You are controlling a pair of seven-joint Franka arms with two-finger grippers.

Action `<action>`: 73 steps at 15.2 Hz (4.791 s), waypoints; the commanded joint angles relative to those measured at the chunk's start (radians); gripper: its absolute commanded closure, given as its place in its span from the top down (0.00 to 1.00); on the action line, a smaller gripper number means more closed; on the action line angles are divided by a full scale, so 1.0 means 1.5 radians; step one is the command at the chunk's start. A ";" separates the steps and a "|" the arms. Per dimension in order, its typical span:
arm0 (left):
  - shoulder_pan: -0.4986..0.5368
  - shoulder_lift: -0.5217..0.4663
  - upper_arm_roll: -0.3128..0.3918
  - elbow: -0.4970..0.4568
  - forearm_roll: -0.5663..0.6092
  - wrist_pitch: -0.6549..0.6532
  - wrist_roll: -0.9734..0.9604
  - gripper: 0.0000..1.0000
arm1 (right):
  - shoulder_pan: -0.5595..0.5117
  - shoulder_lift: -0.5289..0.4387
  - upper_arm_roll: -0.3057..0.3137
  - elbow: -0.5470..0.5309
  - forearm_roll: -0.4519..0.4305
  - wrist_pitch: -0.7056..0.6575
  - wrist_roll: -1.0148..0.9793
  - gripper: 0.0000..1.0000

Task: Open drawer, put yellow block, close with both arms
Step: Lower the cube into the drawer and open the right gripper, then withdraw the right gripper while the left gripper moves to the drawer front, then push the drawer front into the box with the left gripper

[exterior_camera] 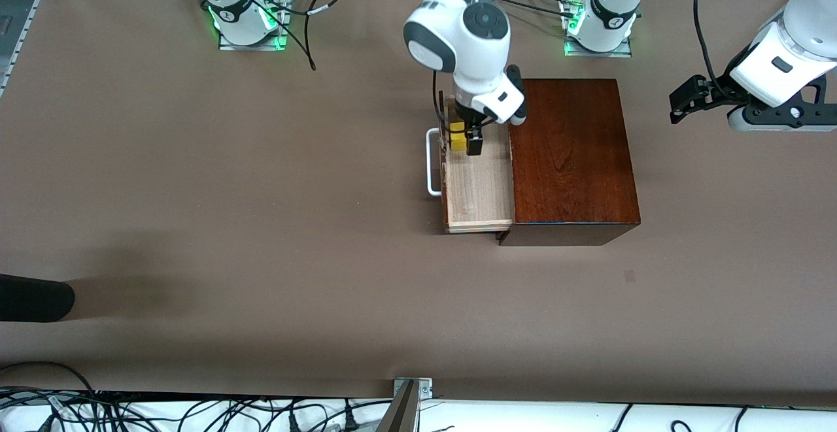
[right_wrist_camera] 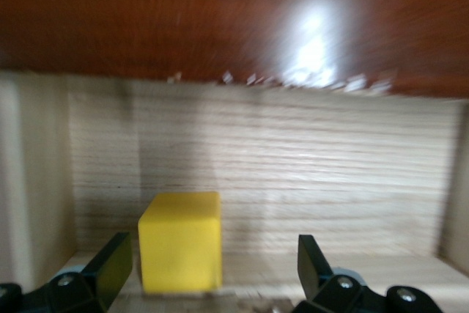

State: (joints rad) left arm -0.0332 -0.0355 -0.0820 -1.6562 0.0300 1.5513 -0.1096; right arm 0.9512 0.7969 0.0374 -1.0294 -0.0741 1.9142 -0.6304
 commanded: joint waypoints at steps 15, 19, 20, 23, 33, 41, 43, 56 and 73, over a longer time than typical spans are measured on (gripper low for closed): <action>-0.076 0.100 -0.108 0.100 -0.135 -0.110 0.015 1.00 | -0.379 -0.353 0.004 -0.112 0.073 -0.183 0.006 1.00; -0.157 0.174 -0.154 0.139 -0.131 -0.091 0.017 1.00 | -0.495 -0.440 0.003 -0.210 0.078 -0.190 0.014 1.00; -0.184 0.198 -0.154 0.151 -0.119 -0.056 0.019 1.00 | -0.514 -0.457 0.003 -0.232 0.079 -0.191 0.022 1.00; -0.250 0.257 -0.156 0.158 -0.071 0.049 0.120 1.00 | -0.538 -0.529 -0.016 -0.325 0.078 -0.191 0.138 1.00; -0.355 0.416 -0.157 0.149 0.050 0.264 0.445 1.00 | -0.537 -0.549 -0.095 -0.366 0.077 -0.211 0.261 1.00; -0.364 0.467 -0.155 0.127 0.168 0.298 0.557 1.00 | -0.535 -0.547 -0.088 -0.362 0.068 -0.217 0.312 1.00; -0.350 0.466 -0.149 0.120 0.169 0.252 0.571 1.00 | -0.535 -0.542 -0.088 -0.352 0.069 -0.219 0.314 1.00; -0.333 0.430 -0.140 0.125 0.195 0.039 0.557 1.00 | -0.542 -0.536 -0.117 -0.341 0.066 -0.300 0.316 1.00; -0.335 0.413 -0.121 0.118 0.282 -0.037 0.536 1.00 | -0.568 -0.533 -0.075 -0.341 0.037 -0.286 0.321 1.00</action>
State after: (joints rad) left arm -0.5356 0.6146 -0.2654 -1.4388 0.3842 1.5162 0.7125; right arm 0.1214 -0.0043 -0.1094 -1.5517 0.0060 1.4839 -0.1601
